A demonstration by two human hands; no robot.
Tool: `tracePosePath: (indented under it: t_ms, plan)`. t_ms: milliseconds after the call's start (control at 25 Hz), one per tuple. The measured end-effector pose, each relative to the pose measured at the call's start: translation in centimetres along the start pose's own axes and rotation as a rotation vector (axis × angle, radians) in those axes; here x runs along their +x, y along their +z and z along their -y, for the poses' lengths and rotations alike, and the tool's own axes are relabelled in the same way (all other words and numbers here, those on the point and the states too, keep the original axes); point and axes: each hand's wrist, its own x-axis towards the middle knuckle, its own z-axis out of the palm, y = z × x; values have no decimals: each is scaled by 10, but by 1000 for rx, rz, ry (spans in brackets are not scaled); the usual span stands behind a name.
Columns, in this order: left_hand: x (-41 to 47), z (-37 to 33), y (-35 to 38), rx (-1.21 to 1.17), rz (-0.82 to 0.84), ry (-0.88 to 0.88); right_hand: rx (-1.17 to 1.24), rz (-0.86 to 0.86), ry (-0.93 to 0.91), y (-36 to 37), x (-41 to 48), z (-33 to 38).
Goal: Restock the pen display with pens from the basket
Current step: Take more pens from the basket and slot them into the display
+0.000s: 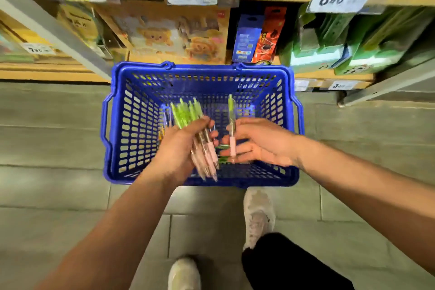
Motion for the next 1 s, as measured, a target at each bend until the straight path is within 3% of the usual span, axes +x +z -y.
tracePosePath:
  t_ms: [120,360,640,840,1000]
  plan:
    - [-78,-40,25,-14,66,-56,-30,25,-46,47,-68,31]
    - [-234,-115,45,-14,146,-69,-79,-145,-192,144,-219,89]
    - [-436,-199,80,210,143,62,-84,-285,-292,273,-415,136]
    - [-547,-235,122,237,179,98,215,-308,-395,330,-514,169]
    - [-583,-247,150,246,207,124,363,-260,-463,333,-558,198]
